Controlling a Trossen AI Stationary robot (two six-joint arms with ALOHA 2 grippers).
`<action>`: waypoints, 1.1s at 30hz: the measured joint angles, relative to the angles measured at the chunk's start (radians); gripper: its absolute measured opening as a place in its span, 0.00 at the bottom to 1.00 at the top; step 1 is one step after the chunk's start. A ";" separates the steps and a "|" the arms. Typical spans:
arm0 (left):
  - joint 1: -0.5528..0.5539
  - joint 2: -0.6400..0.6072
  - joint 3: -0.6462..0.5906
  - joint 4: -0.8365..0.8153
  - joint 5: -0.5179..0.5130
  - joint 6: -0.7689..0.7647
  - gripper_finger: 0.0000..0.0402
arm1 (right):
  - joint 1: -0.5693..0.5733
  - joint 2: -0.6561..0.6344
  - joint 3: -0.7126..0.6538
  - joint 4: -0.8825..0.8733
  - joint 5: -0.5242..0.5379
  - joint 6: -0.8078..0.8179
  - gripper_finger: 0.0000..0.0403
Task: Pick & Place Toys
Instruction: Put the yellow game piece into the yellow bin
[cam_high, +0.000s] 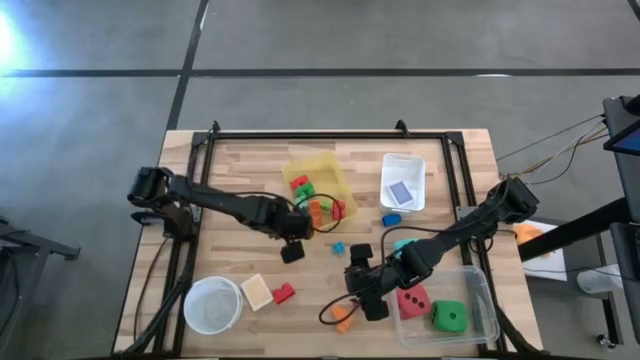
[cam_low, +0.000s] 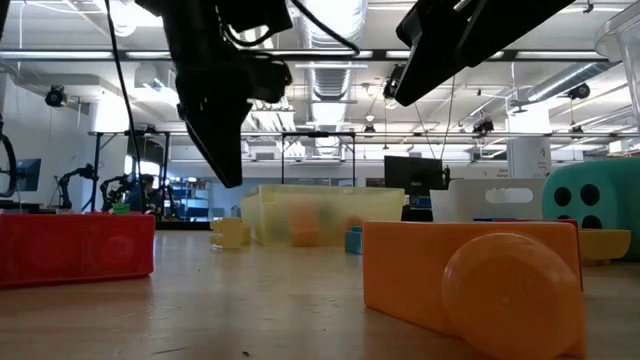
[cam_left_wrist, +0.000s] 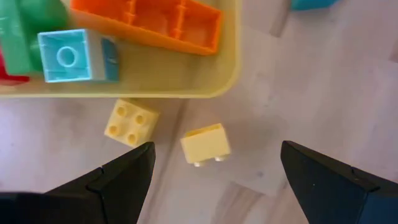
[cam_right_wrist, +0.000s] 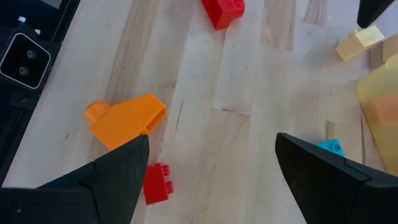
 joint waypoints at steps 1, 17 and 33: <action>-0.002 0.000 -0.010 0.005 -0.005 -0.007 0.87 | 0.000 0.000 0.000 0.000 0.000 -0.001 0.85; -0.001 0.000 -0.140 0.166 -0.017 -0.050 0.87 | 0.000 0.000 0.000 0.002 0.000 -0.009 0.85; -0.001 0.037 -0.182 0.264 -0.017 -0.050 0.87 | 0.000 0.000 0.000 0.006 0.000 -0.008 0.85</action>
